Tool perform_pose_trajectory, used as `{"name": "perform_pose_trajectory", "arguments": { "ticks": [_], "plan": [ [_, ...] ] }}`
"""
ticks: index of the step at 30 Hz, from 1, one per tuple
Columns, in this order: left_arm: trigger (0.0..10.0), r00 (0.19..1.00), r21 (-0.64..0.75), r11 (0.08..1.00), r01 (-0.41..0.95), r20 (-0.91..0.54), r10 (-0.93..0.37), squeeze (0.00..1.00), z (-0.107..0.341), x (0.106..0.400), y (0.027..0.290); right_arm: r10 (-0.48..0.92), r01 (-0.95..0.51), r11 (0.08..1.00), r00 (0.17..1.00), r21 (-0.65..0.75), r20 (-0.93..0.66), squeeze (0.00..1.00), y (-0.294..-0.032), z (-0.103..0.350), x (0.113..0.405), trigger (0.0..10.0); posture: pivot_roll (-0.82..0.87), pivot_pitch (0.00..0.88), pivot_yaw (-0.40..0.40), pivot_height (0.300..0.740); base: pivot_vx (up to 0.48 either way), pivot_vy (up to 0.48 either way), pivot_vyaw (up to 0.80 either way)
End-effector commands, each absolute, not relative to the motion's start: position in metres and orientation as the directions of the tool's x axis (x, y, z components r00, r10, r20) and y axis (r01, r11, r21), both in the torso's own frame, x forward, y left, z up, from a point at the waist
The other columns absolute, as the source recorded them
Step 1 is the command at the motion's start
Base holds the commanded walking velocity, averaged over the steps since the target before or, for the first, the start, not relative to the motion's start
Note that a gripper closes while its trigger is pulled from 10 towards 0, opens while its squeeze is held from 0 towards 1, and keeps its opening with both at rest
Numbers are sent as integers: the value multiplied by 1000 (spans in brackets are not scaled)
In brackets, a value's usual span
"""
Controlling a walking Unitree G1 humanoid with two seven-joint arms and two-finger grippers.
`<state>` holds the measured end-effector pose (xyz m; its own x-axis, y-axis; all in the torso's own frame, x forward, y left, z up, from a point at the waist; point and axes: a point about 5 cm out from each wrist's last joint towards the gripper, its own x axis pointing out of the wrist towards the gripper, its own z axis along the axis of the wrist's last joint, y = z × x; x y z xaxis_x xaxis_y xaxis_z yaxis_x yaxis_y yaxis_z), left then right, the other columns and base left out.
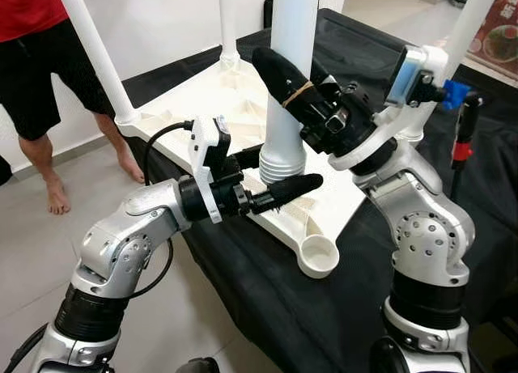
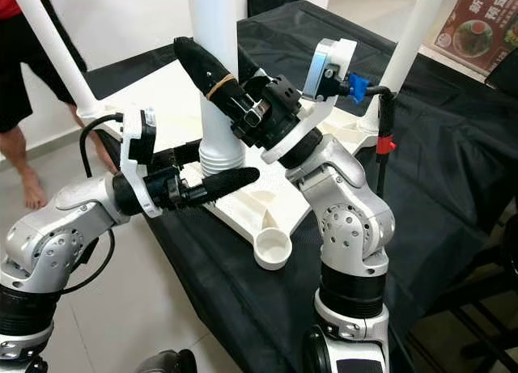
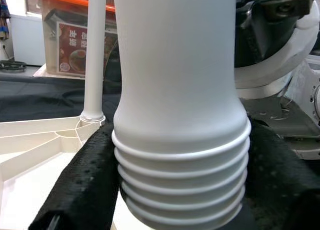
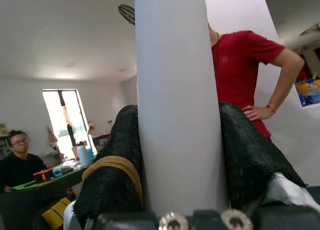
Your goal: Building children table
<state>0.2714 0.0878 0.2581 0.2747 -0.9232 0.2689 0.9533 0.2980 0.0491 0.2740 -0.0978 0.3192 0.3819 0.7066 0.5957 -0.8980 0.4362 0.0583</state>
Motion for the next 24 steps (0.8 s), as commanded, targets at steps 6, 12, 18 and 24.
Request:
{"name": "perform_pose_trajectory", "arguments": {
  "ticks": [6, 12, 18, 24],
  "plan": [
    [0, 243, 55, 265, 963, 253, -936, 0, 255, 270, 85, 708, -907, 419, 354, 39, 611, 0, -97, 324, 268, 10000, -33, 128, 15, 740, 0, 0, 0],
    [6941, 255, 75, 282, 957, 251, -934, 0, 256, 271, 86, 727, -899, 437, 372, 30, 576, 0, -97, 321, 269, 10000, -36, 127, 13, 740, 0, 0, 0],
    [10000, 252, 106, 282, 954, 232, -939, 0, 256, 270, 87, 772, -895, 445, 367, -29, 519, 1000, -106, 322, 273, 10000, -33, 127, 9, 740, 0, 0, 0],
    [10000, 239, 133, 266, 955, 188, -953, 0, 251, 267, 88, 888, -911, 368, 284, -188, 361, 0, -133, 334, 279, 10000, -34, 125, 1, 740, 0, 0, 0]
  ]
}}
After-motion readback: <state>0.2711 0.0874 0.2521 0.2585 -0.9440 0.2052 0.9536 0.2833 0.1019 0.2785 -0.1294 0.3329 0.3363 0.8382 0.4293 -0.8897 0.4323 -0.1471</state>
